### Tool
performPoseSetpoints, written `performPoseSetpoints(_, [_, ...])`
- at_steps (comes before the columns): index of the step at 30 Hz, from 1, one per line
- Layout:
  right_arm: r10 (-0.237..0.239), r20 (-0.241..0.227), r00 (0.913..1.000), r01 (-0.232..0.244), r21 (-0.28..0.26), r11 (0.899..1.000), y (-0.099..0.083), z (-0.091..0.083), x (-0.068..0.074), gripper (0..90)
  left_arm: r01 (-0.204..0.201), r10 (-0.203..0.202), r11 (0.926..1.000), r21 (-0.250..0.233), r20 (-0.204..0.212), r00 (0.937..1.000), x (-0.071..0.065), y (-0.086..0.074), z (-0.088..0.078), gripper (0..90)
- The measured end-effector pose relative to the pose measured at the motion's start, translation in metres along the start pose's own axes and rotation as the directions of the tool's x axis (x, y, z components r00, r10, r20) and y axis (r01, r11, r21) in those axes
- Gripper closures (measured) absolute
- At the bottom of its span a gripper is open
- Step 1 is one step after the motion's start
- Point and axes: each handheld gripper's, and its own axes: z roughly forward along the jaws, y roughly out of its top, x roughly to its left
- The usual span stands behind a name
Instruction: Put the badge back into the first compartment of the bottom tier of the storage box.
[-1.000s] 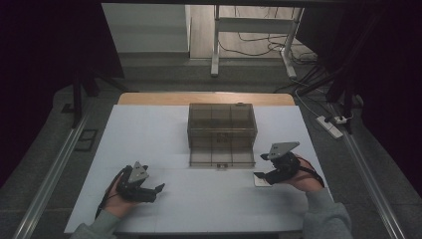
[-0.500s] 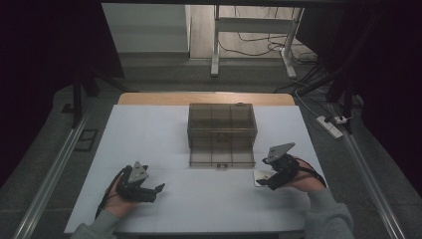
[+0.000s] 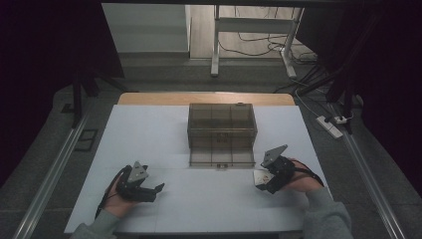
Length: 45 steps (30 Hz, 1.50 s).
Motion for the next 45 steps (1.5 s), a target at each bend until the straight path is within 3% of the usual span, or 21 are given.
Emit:
performPoseSetpoints(11, [-0.009,-0.014,0.9999,0.009,0.022,1.0,-0.004,0.008,-0.003,16.8,-0.002,0.002,1.0,0.005,0.001,1.0,0.0,0.0,0.0,12.4])
performPoseSetpoints(18, [-0.01,-0.02,0.9997,0.01,0.009,1.0,-0.008,0.003,-0.003,31.2,-0.003,0.003,1.0,0.005,0.0,1.0,0.0,0.0,0.0,12.5])
performPoseSetpoints(33, [-0.009,-0.031,0.9995,0.009,0.006,1.0,-0.008,0.002,-0.005,32.6,-0.003,0.003,1.0,0.006,-0.002,1.0,0.0,0.0,0.0,12.5])
performPoseSetpoints(45, [0.027,0.001,0.9996,-0.027,-0.116,0.993,-0.007,-0.013,-0.007,32.5,-0.003,0.003,1.0,0.006,-0.002,1.0,0.0,0.0,0.0,12.5])
